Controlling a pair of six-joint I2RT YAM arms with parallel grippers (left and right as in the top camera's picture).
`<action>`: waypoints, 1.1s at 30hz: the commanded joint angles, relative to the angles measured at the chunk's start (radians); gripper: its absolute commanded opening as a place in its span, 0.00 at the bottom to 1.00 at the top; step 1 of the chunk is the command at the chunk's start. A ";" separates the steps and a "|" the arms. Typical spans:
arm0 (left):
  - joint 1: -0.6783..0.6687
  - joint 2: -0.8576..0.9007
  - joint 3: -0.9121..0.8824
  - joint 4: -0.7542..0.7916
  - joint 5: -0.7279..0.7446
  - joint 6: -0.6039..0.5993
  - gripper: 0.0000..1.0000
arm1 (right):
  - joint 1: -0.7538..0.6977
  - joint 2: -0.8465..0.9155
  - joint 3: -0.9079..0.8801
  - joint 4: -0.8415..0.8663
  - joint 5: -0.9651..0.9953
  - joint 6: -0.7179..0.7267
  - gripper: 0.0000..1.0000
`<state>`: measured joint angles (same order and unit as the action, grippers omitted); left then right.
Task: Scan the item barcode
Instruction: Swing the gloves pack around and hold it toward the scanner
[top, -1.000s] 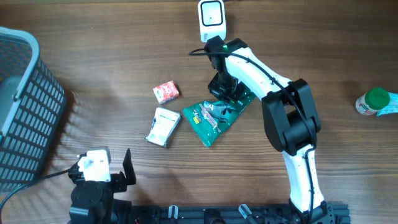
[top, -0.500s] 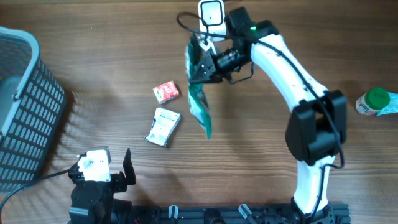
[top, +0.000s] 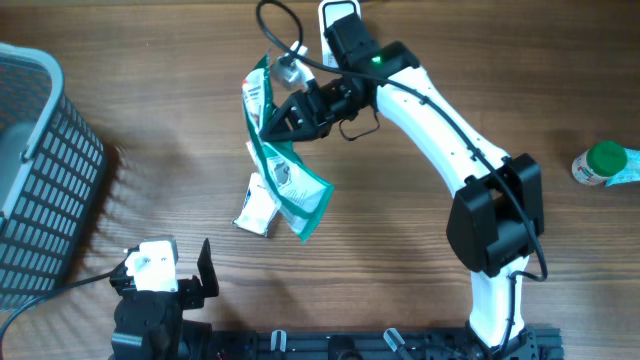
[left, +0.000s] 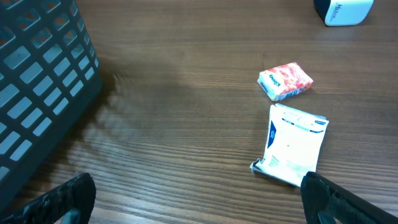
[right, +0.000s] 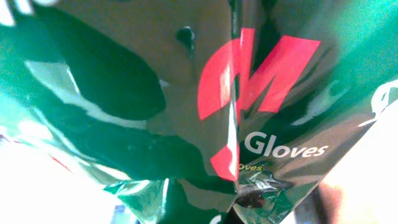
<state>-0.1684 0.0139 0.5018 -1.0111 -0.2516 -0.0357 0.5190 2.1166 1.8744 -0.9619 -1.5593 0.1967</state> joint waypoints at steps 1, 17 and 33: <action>-0.005 -0.005 -0.001 0.002 0.008 -0.005 1.00 | 0.027 0.001 0.008 0.009 -0.064 0.170 0.04; -0.005 -0.005 -0.001 0.002 0.008 -0.005 1.00 | 0.027 0.162 -0.227 0.726 -0.065 0.731 0.04; -0.005 -0.005 -0.001 0.002 0.008 -0.006 1.00 | 0.030 0.260 -0.233 0.722 -0.065 0.827 0.04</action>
<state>-0.1684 0.0139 0.5018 -1.0111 -0.2516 -0.0357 0.5484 2.3730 1.6405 -0.2409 -1.5593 0.9913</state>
